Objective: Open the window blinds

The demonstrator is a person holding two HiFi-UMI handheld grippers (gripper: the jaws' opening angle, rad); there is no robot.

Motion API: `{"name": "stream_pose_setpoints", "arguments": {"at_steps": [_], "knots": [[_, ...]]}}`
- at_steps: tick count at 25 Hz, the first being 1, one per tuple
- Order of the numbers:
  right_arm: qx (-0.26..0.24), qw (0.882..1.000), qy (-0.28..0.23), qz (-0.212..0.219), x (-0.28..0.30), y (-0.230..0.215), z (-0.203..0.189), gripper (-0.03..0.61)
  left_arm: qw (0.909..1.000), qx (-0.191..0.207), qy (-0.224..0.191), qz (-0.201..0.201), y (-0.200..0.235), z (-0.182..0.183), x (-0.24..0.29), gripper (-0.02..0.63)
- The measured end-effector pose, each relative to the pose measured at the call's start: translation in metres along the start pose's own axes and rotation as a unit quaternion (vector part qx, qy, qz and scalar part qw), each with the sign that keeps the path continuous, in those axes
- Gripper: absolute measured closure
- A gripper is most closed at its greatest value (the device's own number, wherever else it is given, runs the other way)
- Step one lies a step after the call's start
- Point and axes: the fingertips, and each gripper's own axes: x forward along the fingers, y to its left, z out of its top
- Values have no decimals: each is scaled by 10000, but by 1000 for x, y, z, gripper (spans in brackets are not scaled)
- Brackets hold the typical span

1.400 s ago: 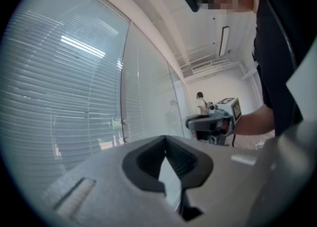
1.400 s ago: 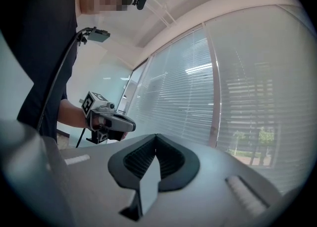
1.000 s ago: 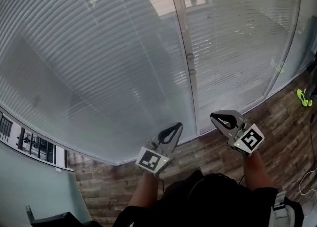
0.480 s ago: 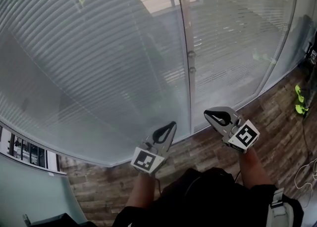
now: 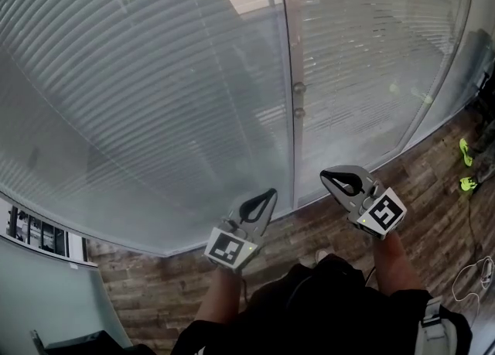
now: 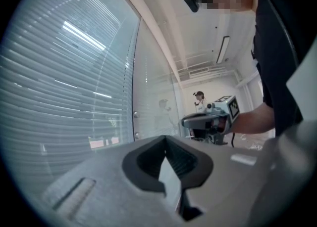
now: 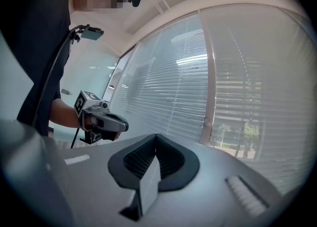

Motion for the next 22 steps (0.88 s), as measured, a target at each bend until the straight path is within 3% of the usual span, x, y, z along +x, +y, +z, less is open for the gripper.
{"name": "stream_pose_setpoints", "arguments": {"at_steps": [11,22], "knots": [[-192,9989,101,427,22,-36,-13,572,9991,-68,45,410,15,-6,29,611],[-595,9968,444,282,46,-68,-18,572,9989,-41,94,448,36,-11,44,611]]}}
